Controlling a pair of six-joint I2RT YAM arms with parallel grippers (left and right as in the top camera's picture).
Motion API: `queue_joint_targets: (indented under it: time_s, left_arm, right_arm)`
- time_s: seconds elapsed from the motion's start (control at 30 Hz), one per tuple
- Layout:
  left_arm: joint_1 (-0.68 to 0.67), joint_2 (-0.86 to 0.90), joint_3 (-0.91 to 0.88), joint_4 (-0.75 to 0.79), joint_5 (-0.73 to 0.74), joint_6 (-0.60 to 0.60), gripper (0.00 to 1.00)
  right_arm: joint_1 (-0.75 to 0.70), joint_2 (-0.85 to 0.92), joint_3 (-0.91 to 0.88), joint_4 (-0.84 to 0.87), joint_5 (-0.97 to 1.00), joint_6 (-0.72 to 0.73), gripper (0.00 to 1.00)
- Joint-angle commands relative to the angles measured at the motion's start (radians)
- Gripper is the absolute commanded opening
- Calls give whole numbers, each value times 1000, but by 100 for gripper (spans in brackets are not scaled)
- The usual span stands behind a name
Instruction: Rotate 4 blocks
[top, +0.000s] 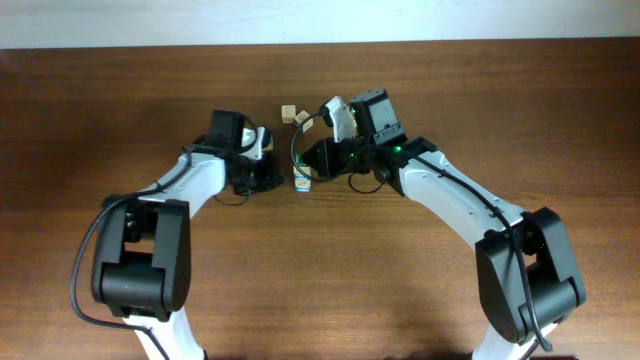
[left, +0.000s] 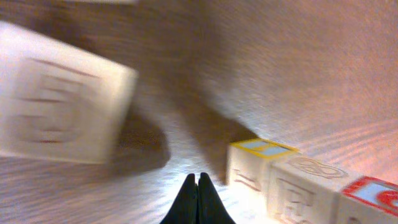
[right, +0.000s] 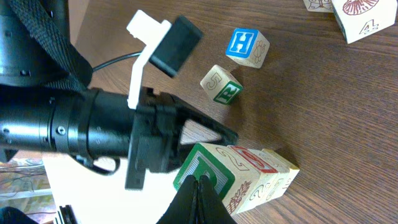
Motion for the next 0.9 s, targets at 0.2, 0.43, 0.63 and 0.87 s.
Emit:
queue_joint_targets:
  time_s: [0.2, 0.43, 0.63, 0.87]
  left_arm:
    - [43, 0, 18, 2, -17, 12, 0]
    - [43, 0, 18, 2, -17, 12, 0]
    - [43, 0, 18, 2, -17, 12, 0]
    - [43, 0, 18, 2, -17, 12, 0]
  right_arm:
    - [6, 28, -15, -38, 63, 4, 4]
    - [6, -3, 11, -74, 41, 5, 4]
    - [6, -15, 15, -71, 26, 5, 4]
    - [6, -15, 55, -58, 3, 5, 4]
